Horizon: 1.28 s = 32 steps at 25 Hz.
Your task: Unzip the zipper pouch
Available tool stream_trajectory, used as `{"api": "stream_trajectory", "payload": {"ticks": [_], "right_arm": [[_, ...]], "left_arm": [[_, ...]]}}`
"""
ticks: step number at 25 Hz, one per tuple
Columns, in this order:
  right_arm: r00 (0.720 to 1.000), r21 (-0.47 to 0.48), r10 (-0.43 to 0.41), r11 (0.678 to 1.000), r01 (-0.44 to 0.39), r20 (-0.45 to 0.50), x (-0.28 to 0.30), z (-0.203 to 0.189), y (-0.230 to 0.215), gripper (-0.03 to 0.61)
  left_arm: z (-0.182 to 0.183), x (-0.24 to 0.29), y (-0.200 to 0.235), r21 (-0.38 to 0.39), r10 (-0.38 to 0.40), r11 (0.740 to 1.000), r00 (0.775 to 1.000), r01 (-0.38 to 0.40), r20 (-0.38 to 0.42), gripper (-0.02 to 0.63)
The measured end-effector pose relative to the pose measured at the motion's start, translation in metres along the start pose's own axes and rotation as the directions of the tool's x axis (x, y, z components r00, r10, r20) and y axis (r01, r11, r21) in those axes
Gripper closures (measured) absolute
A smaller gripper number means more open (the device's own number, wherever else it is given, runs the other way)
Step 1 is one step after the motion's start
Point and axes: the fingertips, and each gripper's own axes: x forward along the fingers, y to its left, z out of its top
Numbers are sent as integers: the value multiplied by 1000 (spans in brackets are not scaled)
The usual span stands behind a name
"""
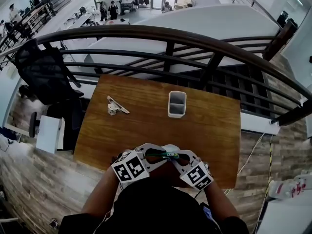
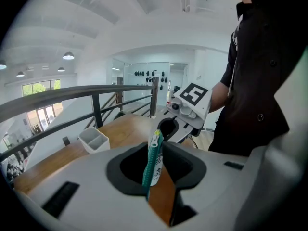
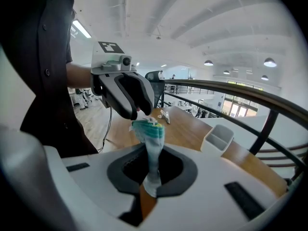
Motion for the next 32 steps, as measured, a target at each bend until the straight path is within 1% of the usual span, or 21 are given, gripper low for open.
{"api": "stream_trajectory", "payload": {"ticks": [3,7,11,15,17,18,20,22,23,24,28,30,32], "right_arm": [[1000,-6,3,1000,-3,-2,0,1,2,571],[1000,-9,2,1000,-2,-5,2,1,3,571],[1000,-31,-2,1000,1,-10,1,1,2,572],[1000,-46,-7,999,6,-16,1,1,2,572],[1000,-44,-7,999,6,-17,3,1,2,572],[1000,-47,-7,999,7,-19,2,0,2,572],[1000,-69,-8,998,6,-27,1,-1,1,572],[999,-105,-8,994,4,-38,0,-1,2,572],[999,-121,-9,993,4,-41,0,-1,3,572],[999,-131,-8,991,3,-42,2,0,3,572],[999,-149,3,989,-9,-45,6,1,7,572],[999,-160,7,987,-15,-50,8,1,10,572],[998,-164,10,986,-18,-55,7,-1,11,572]], "left_arm": [[-1,3,-4,-40,-43,998,999,42,-22,515],[-3,5,-2,-113,-80,991,997,77,-22,515],[-4,9,0,-204,-110,973,994,105,-17,515],[-8,15,-1,-240,-128,964,991,113,-46,517],[-8,15,-1,-289,-146,948,989,131,-32,517],[-7,15,-1,-323,-157,936,987,142,-21,517],[-6,15,-1,-404,-175,901,985,159,-1,517],[-5,15,1,-476,-176,865,984,159,9,523],[-5,15,3,-498,-169,854,986,151,8,528],[-5,14,4,-509,-162,849,987,142,4,532],[-6,9,0,-506,-152,854,988,122,-20,543],[-5,7,-3,-525,-151,842,988,126,-5,546],[-2,6,-5,-562,-145,816,989,134,25,548]]}}
